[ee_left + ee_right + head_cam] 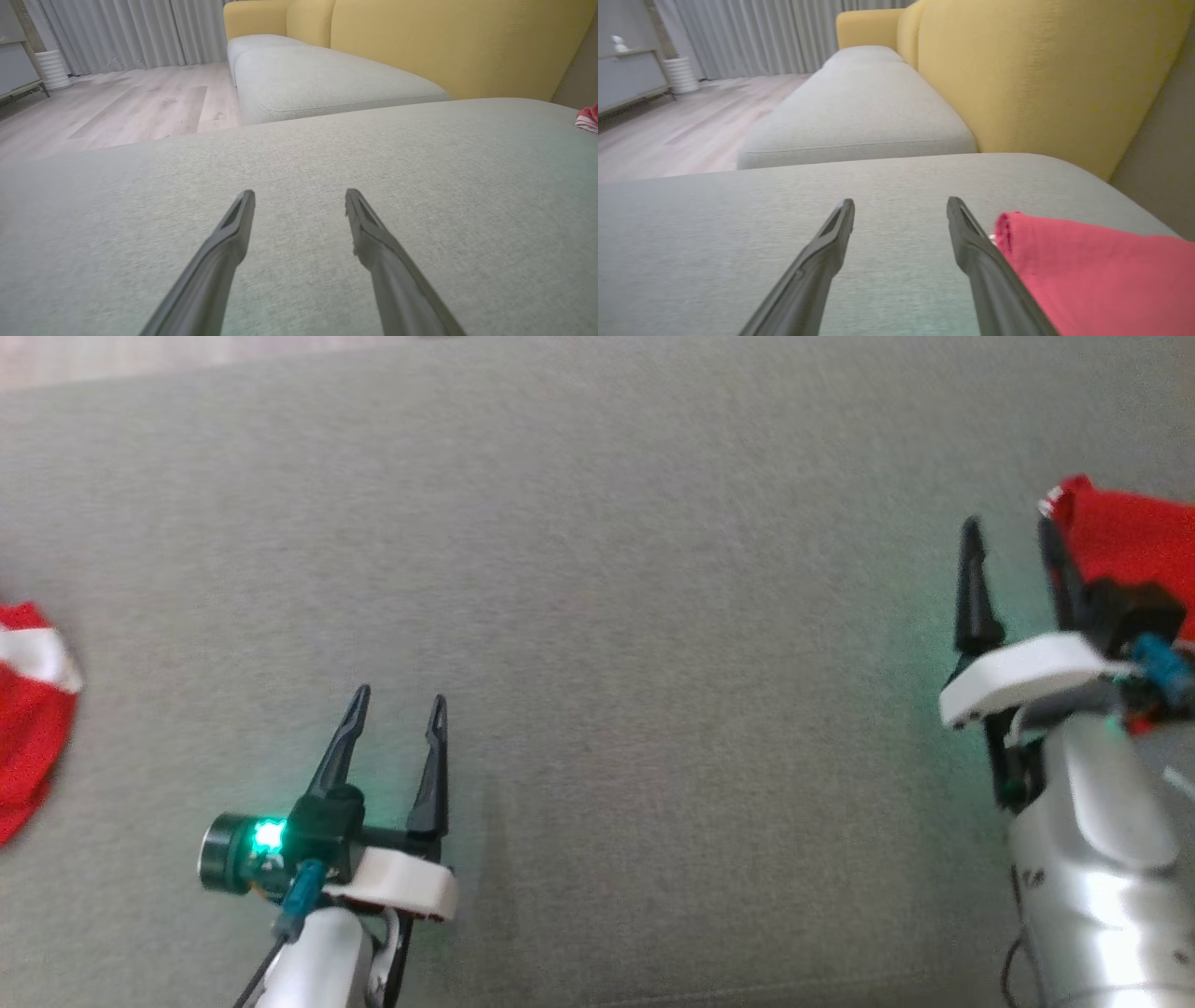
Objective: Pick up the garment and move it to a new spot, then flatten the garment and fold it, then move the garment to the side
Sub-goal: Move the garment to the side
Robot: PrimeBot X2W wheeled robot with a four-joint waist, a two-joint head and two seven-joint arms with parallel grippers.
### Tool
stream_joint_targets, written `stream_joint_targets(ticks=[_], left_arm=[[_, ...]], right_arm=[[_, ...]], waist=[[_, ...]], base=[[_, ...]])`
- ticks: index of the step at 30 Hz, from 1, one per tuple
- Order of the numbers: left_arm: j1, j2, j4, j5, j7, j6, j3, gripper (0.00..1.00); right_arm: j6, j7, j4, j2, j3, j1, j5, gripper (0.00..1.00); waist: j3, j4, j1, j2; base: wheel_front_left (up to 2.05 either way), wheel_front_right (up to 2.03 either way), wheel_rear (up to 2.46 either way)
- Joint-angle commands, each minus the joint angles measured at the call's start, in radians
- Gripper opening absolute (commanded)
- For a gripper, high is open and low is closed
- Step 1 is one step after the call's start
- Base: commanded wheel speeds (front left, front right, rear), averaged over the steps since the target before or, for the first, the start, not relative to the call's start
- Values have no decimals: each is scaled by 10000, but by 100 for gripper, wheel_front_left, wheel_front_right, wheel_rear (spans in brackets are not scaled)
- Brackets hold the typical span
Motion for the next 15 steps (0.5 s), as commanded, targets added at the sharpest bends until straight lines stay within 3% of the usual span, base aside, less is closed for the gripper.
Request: stream_joint_targets(ticks=[1, 15], left_arm=[[-50, 48, -216, 0, -51, 60, 465, 100], [883, 29, 22, -112, -51, 269, 1514, 100]], right_arm=[[-7, -92, -549, 125, 395, 38, 262, 100], [-7, -93, -1287, 204, 1930, 2359, 1676, 100]], waist=[[-470, 477, 1, 0], [-1879, 1191, 1, 0]], base=[[0, 0, 0], [0, 0, 0]])
